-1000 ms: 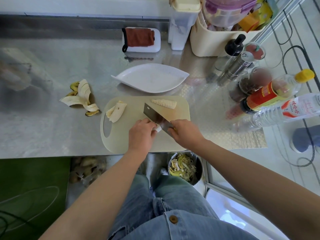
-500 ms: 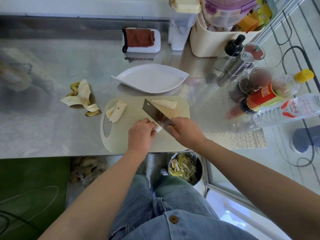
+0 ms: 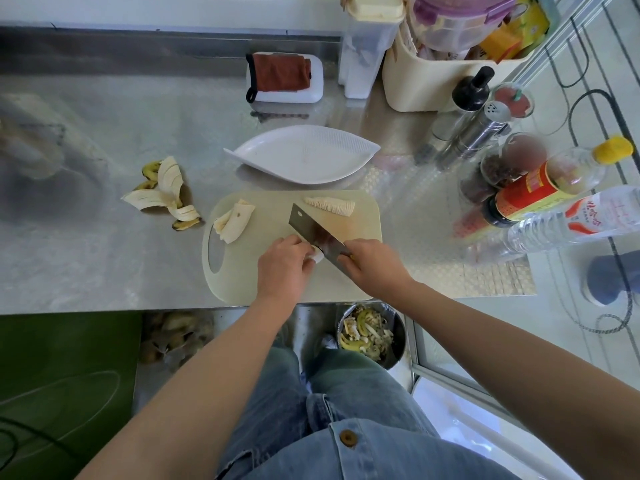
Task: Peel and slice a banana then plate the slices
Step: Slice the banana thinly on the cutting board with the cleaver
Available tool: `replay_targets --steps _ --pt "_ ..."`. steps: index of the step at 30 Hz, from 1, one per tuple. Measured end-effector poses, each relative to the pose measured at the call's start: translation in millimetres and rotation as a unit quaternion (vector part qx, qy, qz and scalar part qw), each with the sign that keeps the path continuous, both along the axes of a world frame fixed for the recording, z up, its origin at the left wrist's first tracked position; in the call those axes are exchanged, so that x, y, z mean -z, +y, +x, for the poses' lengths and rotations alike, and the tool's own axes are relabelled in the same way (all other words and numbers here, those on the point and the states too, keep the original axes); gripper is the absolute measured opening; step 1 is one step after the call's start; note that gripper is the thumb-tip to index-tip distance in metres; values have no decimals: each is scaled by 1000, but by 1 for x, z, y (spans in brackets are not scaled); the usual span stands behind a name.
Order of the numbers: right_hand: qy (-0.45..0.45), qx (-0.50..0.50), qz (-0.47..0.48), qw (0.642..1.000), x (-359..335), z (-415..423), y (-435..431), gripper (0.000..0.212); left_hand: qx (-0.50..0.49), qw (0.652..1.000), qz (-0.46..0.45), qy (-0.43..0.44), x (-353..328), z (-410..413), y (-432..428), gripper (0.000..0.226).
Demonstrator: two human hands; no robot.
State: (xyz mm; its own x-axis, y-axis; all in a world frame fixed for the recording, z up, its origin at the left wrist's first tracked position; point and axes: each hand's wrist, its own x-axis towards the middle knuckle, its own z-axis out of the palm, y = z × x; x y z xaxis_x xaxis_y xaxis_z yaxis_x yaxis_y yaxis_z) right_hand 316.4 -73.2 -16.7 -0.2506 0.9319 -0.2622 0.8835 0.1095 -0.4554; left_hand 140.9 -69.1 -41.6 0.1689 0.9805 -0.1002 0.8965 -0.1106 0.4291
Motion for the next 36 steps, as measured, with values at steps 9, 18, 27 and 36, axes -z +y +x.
replay_targets --steps 9,18,27,36 --pt "14 1 18 1000 -5 -3 7 23 10 1000 2 27 -1 0 1 17" --pt "-4 7 -14 1000 4 -1 -3 22 4 1000 1 19 1 1 1 18" --pt "30 17 16 999 -2 -3 1 23 6 1000 6 20 0 -1 0 13" --pt "13 6 8 1000 2 -6 3 24 12 1000 3 21 0 -1 1 14"
